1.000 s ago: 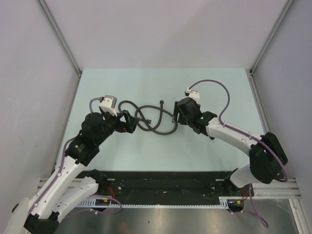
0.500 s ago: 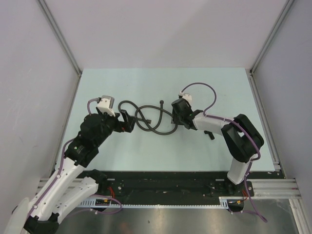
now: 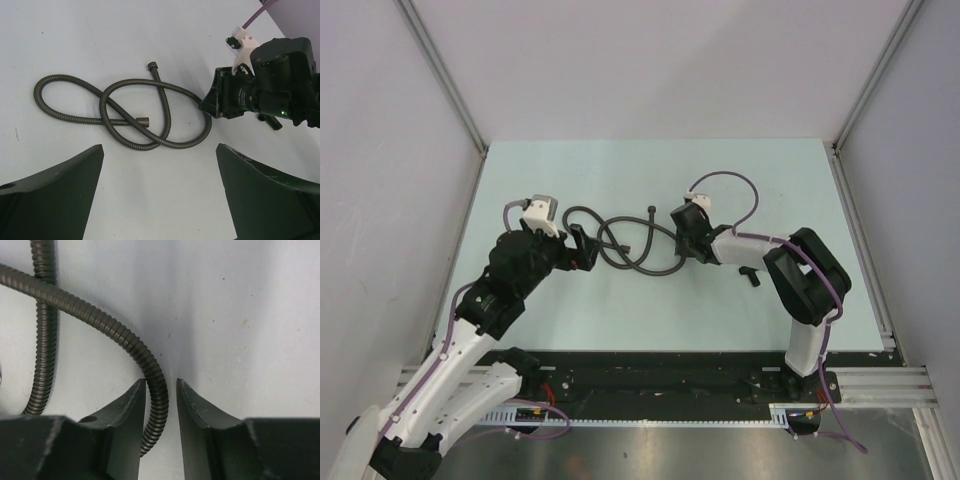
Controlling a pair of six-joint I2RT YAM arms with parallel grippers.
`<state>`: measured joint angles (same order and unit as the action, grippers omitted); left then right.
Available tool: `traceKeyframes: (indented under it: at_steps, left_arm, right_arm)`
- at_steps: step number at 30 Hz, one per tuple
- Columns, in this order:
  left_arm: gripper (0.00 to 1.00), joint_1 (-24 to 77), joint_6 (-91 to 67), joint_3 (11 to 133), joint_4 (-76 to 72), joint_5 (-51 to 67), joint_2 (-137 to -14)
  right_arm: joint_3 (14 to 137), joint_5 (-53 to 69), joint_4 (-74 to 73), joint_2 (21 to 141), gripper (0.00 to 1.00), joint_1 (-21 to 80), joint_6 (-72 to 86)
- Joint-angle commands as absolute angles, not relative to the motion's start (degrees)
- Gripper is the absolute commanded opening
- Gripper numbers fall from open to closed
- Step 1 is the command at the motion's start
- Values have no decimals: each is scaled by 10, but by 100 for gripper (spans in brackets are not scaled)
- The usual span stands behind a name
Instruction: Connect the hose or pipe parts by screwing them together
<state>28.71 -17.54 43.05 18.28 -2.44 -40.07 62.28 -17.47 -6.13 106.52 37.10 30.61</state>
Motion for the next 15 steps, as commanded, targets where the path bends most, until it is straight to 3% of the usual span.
traceKeyframes:
  at_steps: [1,5,15]
  left_arm:
    - [100,280,-171,432,178,-23,-405]
    - [100,280,-172,432,179,-25,-408]
    - [100,280,-173,433,180,-5,-418]
  right_arm:
    - [639,-178,-69,1070,32,351,306]
    - [639,-207,-85,1027,21,310,294]
    - [639,-216,-98,952,17,162,266]
